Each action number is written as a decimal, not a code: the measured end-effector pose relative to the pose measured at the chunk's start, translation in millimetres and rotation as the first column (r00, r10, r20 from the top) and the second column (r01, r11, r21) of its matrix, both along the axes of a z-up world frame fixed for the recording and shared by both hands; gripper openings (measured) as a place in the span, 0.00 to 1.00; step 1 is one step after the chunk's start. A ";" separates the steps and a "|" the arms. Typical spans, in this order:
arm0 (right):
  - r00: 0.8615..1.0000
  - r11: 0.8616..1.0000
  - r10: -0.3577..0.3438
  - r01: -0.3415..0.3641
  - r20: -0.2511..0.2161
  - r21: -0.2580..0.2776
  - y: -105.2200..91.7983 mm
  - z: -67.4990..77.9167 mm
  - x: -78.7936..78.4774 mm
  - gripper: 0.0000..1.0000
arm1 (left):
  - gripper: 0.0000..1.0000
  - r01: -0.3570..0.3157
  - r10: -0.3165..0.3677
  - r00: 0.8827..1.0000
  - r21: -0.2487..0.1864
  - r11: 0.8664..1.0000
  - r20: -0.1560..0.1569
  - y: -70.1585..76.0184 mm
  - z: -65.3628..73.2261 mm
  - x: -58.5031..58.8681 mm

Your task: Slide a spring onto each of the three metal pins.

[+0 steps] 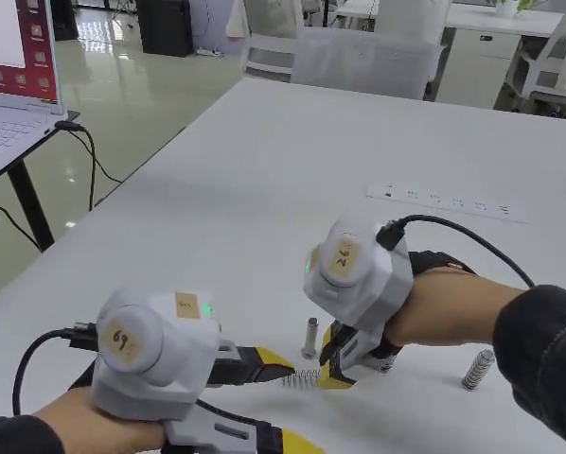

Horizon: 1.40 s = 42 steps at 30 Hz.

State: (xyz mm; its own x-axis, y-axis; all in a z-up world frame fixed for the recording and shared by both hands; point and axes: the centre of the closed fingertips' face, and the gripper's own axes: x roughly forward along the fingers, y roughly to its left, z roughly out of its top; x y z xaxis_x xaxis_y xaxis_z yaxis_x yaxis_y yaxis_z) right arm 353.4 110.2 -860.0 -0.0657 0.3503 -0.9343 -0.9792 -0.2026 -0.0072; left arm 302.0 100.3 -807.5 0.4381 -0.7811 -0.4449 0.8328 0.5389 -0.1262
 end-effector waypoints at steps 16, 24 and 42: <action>1.000 0.999 0.028 -0.028 0.009 -0.031 -16.7 12.5 -7.4 0.08 | 0.45 -0.013 0.013 1.000 0.015 1.000 0.003 4.4 -1.3 4.0; 0.998 0.998 0.054 -0.055 -0.014 -0.031 -28.3 39.2 -22.4 0.08 | 0.42 0.012 -0.013 1.000 0.023 1.000 0.028 -1.8 5.0 7.0; 0.995 0.995 0.097 -0.098 -0.008 -0.029 -33.6 62.5 -41.6 0.08 | 0.12 0.078 -0.084 0.989 0.053 0.996 0.121 -13.8 19.2 9.6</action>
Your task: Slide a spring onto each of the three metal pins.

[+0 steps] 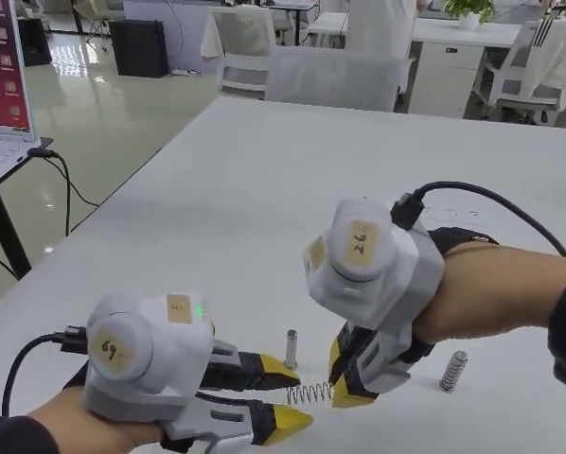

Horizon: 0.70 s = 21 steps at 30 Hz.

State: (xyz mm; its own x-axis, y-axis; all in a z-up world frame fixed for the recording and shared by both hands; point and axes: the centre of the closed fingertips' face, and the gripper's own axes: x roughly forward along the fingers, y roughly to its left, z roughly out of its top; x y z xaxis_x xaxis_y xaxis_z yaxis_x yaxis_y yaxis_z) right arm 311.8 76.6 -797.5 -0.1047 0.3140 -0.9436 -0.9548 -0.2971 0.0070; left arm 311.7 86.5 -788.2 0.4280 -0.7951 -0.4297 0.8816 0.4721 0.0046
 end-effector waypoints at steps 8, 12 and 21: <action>1.000 1.000 0.008 -0.008 0.007 0.004 2.5 4.7 -3.2 0.08 | 0.04 0.007 -0.008 0.999 0.030 1.000 0.035 1.6 -1.0 0.9; 1.000 1.000 0.009 -0.010 0.018 0.021 5.9 11.3 -2.8 0.08 | 0.03 0.005 -0.006 0.999 0.038 0.999 0.034 2.5 -2.8 1.2; 0.999 0.996 0.024 -0.026 0.024 0.085 20.8 30.6 -9.5 0.08 | 0.03 0.005 -0.007 1.000 0.046 0.999 0.025 2.8 -6.1 0.6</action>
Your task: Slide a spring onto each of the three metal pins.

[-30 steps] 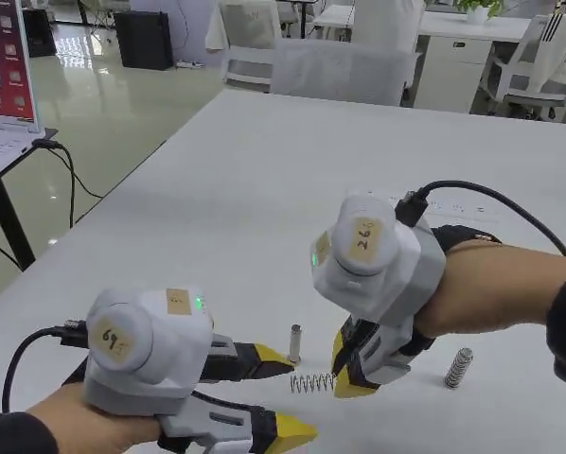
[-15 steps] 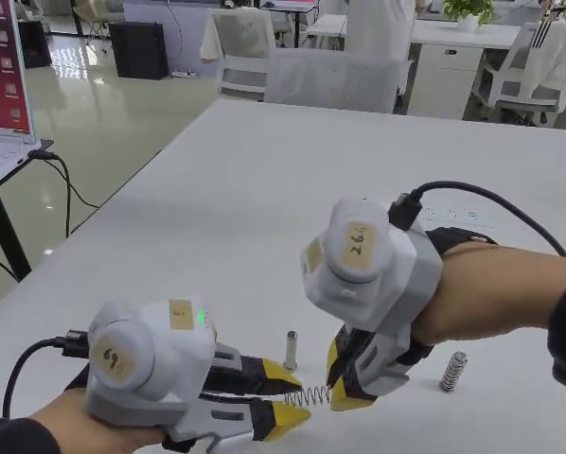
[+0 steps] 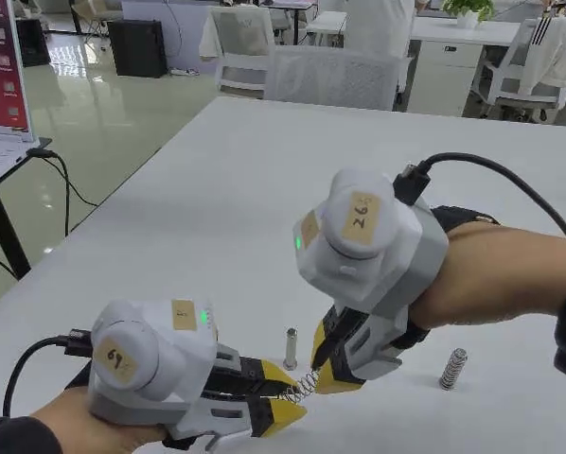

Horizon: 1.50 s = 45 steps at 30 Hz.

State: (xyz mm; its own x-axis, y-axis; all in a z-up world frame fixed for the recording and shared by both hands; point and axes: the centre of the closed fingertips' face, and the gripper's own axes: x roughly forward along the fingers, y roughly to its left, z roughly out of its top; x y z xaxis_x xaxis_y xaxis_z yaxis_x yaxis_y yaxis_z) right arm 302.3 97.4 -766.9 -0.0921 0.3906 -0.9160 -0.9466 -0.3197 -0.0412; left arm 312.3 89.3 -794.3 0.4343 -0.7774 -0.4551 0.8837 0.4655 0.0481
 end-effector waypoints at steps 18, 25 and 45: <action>1.000 1.000 0.025 -0.025 -0.006 0.016 10.6 1.5 -7.3 0.12 | 0.03 0.008 -0.008 1.000 -0.015 1.000 0.013 -3.3 4.9 0.1; 1.000 1.000 0.022 -0.022 -0.020 0.009 13.0 -4.6 -7.4 0.10 | 0.03 0.010 -0.009 1.000 -0.026 1.000 0.025 -4.0 8.2 0.7; 1.000 1.000 0.004 -0.004 -0.017 -0.006 12.2 -7.5 4.1 0.08 | 0.13 -0.039 0.038 0.999 -0.049 0.998 -0.014 3.5 2.9 5.8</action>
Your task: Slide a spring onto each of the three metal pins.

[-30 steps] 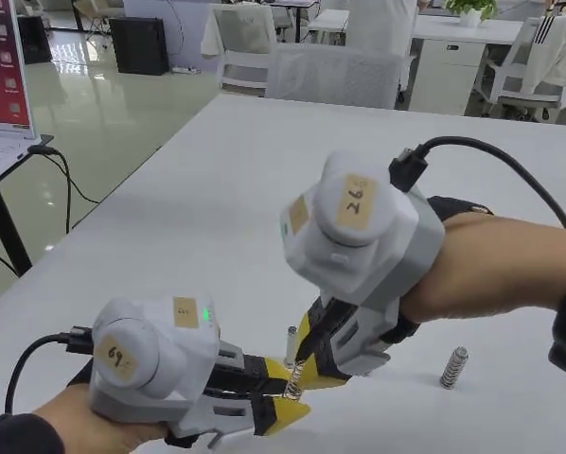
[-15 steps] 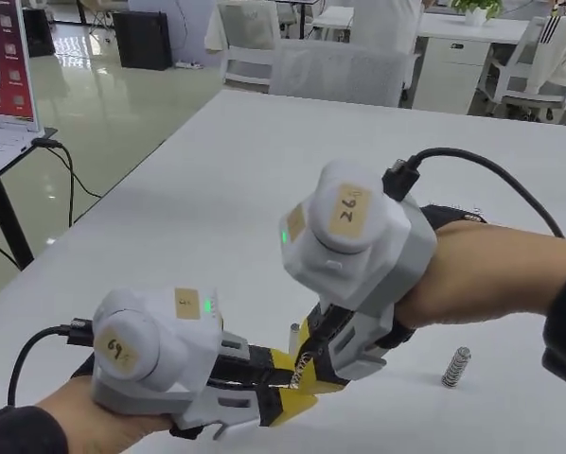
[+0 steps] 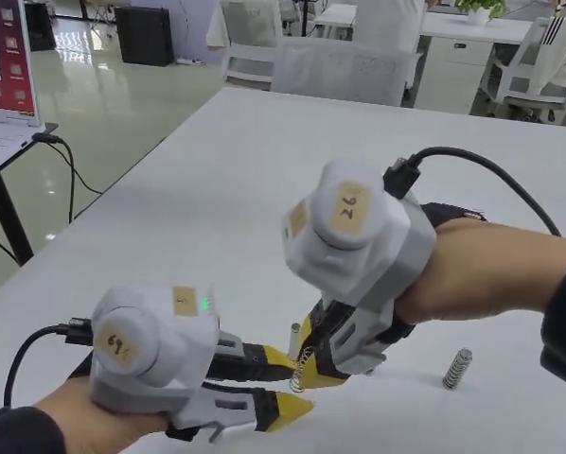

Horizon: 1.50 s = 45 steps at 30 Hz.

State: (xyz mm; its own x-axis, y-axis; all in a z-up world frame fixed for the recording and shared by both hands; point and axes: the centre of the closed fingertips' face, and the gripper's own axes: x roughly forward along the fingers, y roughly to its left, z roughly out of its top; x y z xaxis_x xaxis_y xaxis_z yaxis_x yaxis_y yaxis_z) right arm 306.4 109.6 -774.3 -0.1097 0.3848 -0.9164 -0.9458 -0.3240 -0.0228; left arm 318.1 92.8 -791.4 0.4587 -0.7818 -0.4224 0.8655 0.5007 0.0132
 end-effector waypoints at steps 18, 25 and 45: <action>0.996 0.998 -0.066 0.066 0.064 0.002 4.0 4.4 43.7 0.08 | 0.39 -0.071 0.069 0.996 -0.033 0.997 -0.060 8.9 -5.7 -0.8; 0.993 0.997 -0.075 0.076 0.097 -0.003 11.6 1.5 59.9 0.08 | 0.42 -0.080 0.077 0.994 -0.034 0.996 -0.072 10.0 -8.4 -2.7; 0.993 0.997 -0.060 0.065 0.106 -0.047 20.6 -16.4 75.8 0.08 | 0.47 -0.091 0.087 0.993 -0.038 0.995 -0.080 10.6 -9.5 -3.7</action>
State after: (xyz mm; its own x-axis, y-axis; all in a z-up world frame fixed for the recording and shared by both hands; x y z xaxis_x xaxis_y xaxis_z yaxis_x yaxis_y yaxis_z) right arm 382.2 130.1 -790.8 0.0100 0.3407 -0.9401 -0.9575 -0.2677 -0.1072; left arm 314.4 103.4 -800.9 0.4939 -0.7570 -0.4278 0.8151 0.5744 -0.0754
